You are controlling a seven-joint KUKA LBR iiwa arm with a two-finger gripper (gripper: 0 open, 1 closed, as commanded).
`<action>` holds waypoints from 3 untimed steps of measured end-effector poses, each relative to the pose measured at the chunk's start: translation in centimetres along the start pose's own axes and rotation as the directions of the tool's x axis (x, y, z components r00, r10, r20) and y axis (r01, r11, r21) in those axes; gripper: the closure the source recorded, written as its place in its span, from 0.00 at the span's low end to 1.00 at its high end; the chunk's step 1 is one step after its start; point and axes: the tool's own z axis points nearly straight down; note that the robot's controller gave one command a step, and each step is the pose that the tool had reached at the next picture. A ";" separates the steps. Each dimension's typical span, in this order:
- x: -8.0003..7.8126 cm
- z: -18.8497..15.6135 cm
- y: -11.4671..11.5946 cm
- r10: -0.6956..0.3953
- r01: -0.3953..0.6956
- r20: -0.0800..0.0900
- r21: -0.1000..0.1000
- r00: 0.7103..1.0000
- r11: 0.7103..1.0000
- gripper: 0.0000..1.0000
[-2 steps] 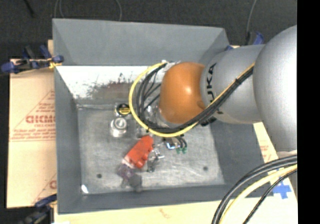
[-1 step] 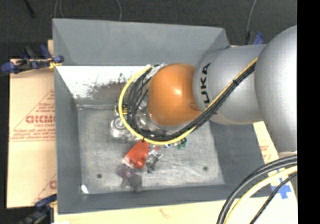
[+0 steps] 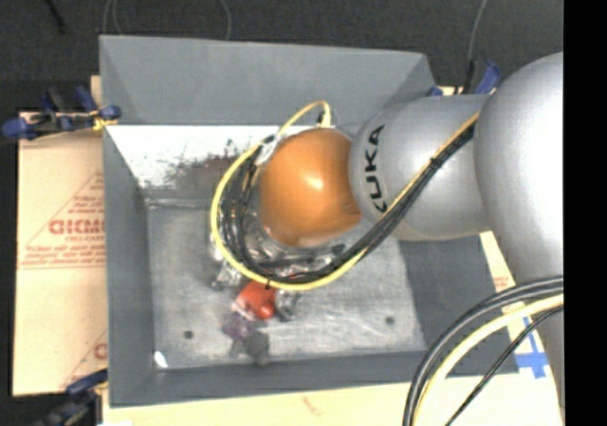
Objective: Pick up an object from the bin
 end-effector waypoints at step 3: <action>-0.5 -9.1 -0.6 0.012 -0.012 -0.001 -0.001 1.000 1.000 1.00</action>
Offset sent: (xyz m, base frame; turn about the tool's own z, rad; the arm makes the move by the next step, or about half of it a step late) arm 0.0000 0.0000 0.0000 0.0000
